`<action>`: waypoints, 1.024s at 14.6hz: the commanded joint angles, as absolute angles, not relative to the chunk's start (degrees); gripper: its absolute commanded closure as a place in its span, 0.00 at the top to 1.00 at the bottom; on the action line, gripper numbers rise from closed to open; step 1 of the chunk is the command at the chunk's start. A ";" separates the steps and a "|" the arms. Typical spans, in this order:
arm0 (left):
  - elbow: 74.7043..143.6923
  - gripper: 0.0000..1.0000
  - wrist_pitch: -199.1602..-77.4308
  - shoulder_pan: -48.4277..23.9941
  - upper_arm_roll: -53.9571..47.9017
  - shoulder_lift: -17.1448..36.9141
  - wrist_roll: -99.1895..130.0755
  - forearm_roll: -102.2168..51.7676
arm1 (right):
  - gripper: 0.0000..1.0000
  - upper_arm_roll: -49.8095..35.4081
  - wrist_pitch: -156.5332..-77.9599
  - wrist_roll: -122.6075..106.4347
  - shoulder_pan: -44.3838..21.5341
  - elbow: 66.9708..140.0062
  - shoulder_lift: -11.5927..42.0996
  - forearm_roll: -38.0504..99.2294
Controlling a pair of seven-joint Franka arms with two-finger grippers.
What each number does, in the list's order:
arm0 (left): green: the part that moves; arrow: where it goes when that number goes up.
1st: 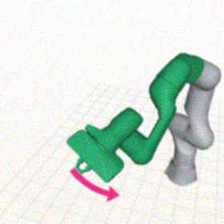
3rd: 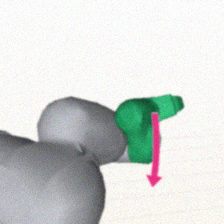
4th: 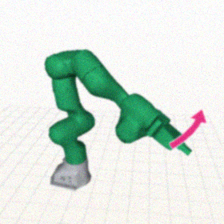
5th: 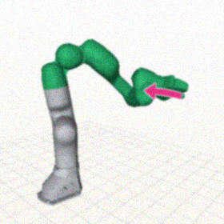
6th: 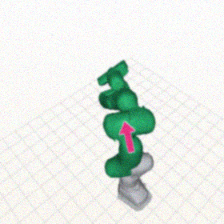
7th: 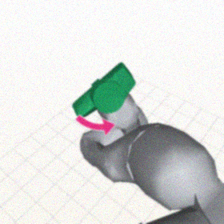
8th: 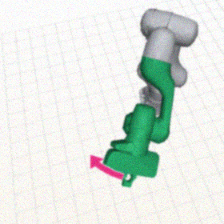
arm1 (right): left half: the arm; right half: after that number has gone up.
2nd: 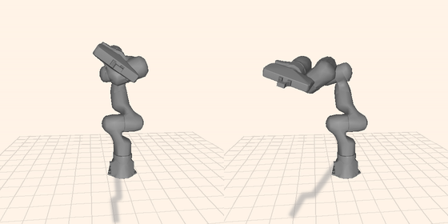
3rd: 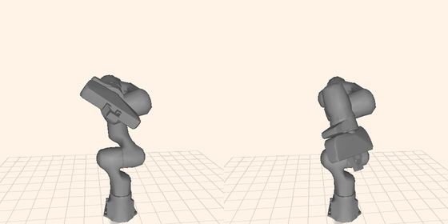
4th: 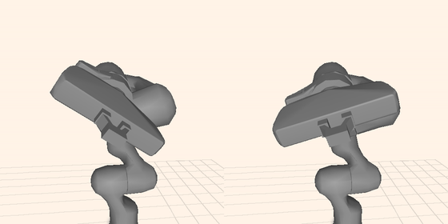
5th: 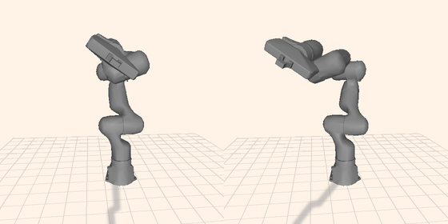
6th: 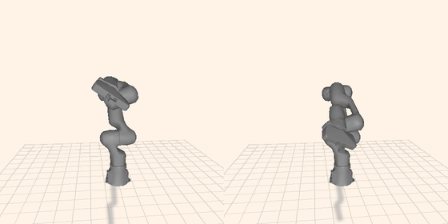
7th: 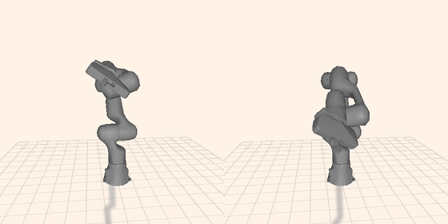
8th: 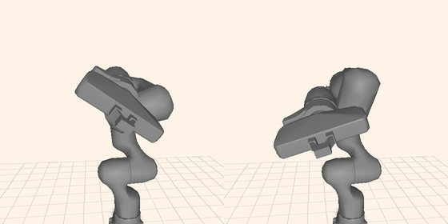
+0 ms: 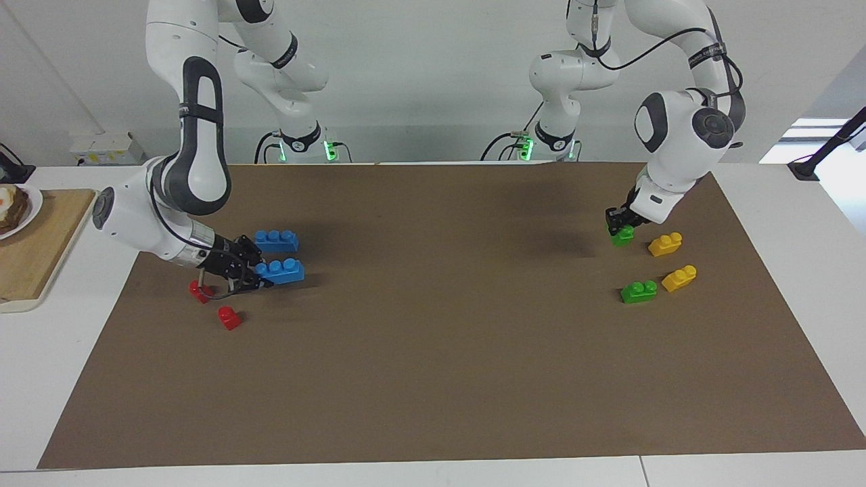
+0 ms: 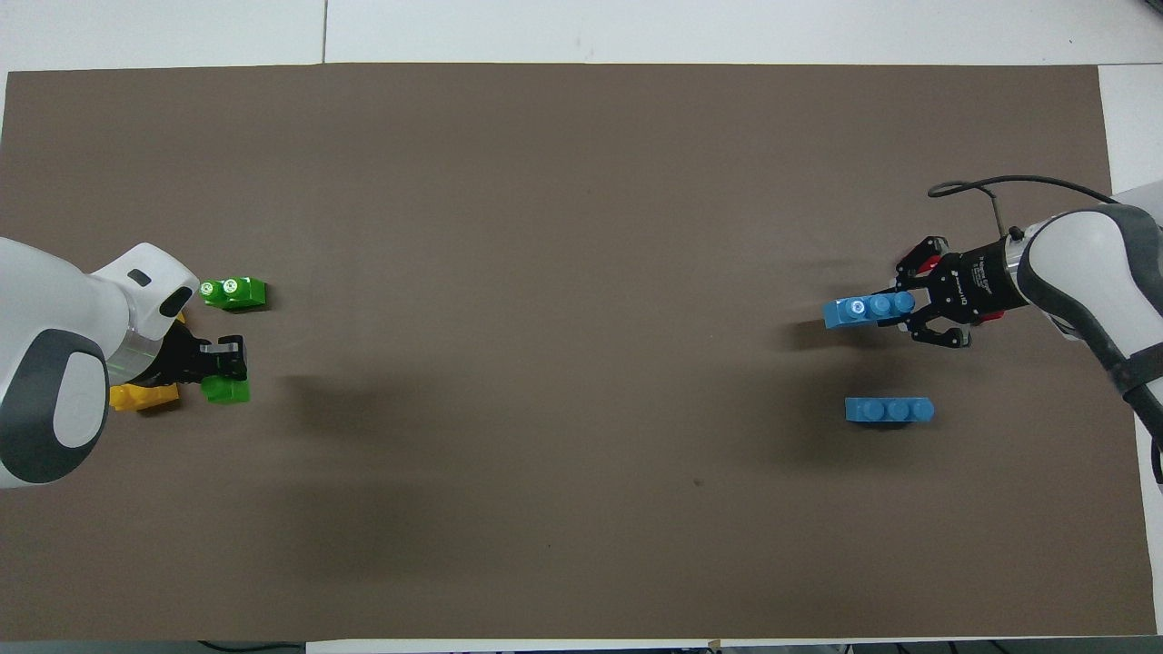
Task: Remove green block with left arm and hold with right
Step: 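Carry the green brick toward the yellow bricks while the right gripper carries blue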
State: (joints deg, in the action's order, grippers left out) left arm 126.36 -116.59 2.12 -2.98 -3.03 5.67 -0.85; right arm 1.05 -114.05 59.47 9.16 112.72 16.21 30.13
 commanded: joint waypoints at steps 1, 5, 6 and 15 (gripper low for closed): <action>129.55 0.00 -120.14 4.39 -3.52 -3.70 0.20 -1.32 | 0.00 0.18 -117.68 58.54 9.84 116.10 14.50 29.53; 130.08 0.00 -124.01 5.71 -3.52 -0.09 -4.38 -1.23 | 0.00 0.09 -122.07 59.24 9.23 117.07 15.47 29.79; 130.08 0.00 -124.62 5.80 -3.43 0.70 -5.44 -1.23 | 0.00 0.00 -123.12 59.33 9.05 117.33 15.73 29.97; 134.21 0.02 -130.96 6.77 -3.60 1.23 -0.27 -1.23 | 0.00 -0.09 -128.23 60.56 6.06 119.44 16.96 30.59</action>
State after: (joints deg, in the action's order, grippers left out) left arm 132.47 -128.82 6.39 -3.01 1.87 -2.48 -0.89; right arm 0.14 -126.75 59.93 6.17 118.45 17.27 30.22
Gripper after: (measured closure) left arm 0.643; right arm 0.652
